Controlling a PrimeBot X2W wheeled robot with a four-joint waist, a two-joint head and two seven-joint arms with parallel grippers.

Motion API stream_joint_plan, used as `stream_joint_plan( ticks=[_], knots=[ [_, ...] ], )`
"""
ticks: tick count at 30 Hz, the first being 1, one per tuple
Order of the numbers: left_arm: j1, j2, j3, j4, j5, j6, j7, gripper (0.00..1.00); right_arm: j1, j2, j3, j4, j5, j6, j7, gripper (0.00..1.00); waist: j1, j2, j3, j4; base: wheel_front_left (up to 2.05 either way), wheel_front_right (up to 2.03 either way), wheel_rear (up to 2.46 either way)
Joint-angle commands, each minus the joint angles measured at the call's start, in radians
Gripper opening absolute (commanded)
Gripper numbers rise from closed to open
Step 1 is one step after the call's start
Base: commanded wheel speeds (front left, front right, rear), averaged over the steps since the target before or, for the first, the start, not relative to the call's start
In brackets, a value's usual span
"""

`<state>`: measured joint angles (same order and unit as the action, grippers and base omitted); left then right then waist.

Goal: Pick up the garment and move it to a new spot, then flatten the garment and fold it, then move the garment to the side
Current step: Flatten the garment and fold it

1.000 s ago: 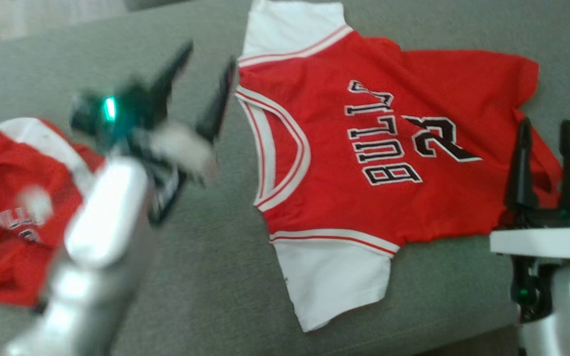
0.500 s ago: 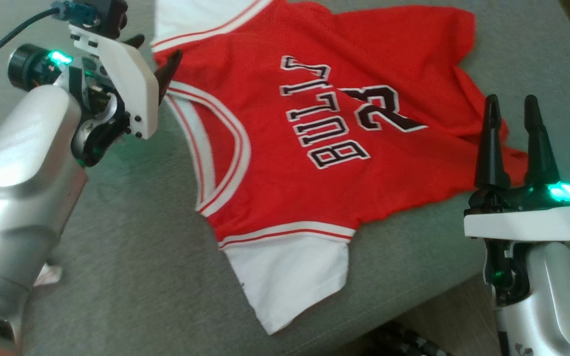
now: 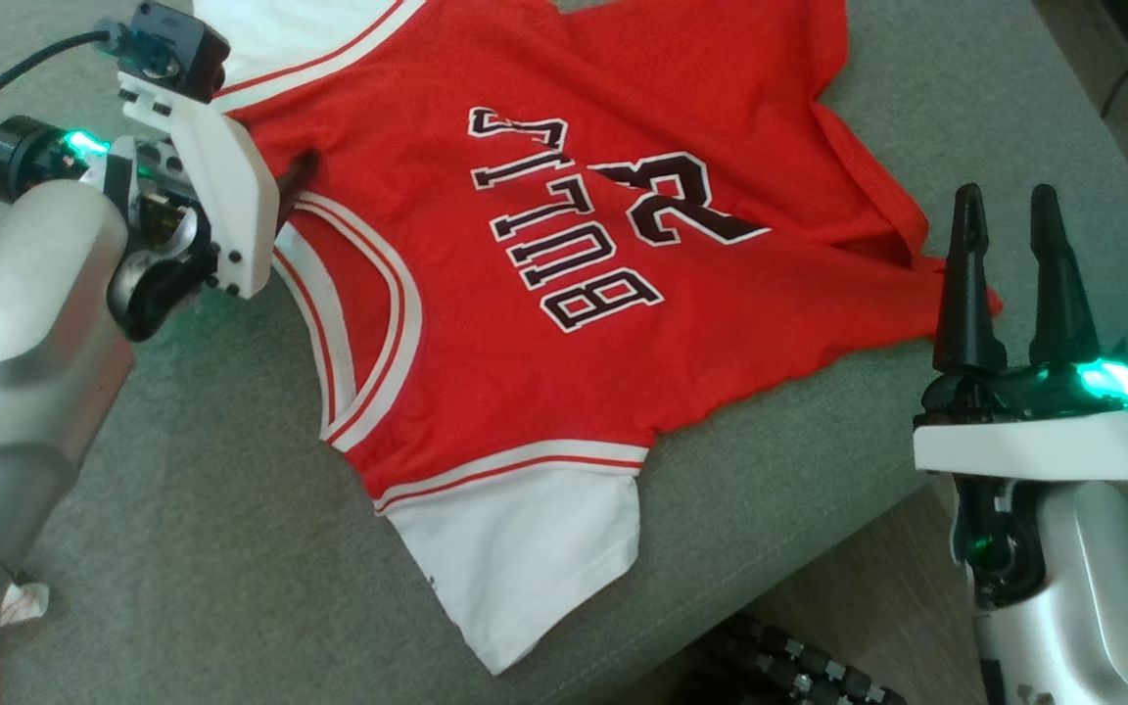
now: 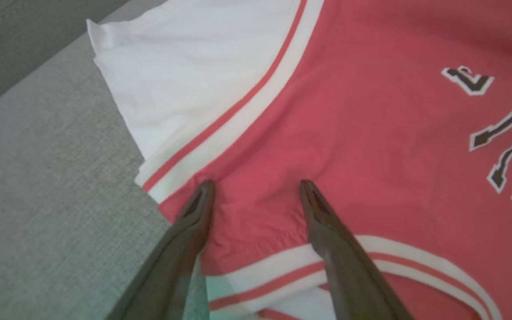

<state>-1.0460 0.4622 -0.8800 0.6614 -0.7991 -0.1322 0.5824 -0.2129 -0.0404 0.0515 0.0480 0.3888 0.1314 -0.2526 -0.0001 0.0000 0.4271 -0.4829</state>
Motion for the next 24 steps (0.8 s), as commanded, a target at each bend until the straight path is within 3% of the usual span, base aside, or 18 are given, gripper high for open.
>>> stream_joint_plan(
  ticks=[1,2,7,24],
  knots=[
    [-0.027,0.040,0.004,-0.002,0.007,0.002,0.024,1.00,0.007,-0.010,0.018,-0.036,0.006,-0.001,-0.009,1.00,0.0001,0.0000,0.001,-0.002,0.00,0.00,0.00],
    [-0.024,0.042,-0.012,-0.006,0.001,0.002,0.034,0.00,0.007,-0.010,0.017,-0.038,0.007,-0.001,-0.009,1.00,0.0001,0.0000,0.001,-0.003,0.00,0.00,0.00],
    [-0.024,0.068,-0.046,-0.048,-0.055,0.002,0.039,0.00,0.007,-0.010,0.016,-0.042,0.009,-0.001,-0.009,1.00,0.0001,0.0000,0.002,-0.005,0.00,0.00,0.00],
    [-0.216,0.161,-0.063,0.125,0.128,0.024,-0.208,0.00,0.000,-0.010,0.006,-0.048,0.017,-0.001,-0.009,1.00,0.0001,0.0000,0.023,0.005,0.00,0.00,0.00]
  ],
)
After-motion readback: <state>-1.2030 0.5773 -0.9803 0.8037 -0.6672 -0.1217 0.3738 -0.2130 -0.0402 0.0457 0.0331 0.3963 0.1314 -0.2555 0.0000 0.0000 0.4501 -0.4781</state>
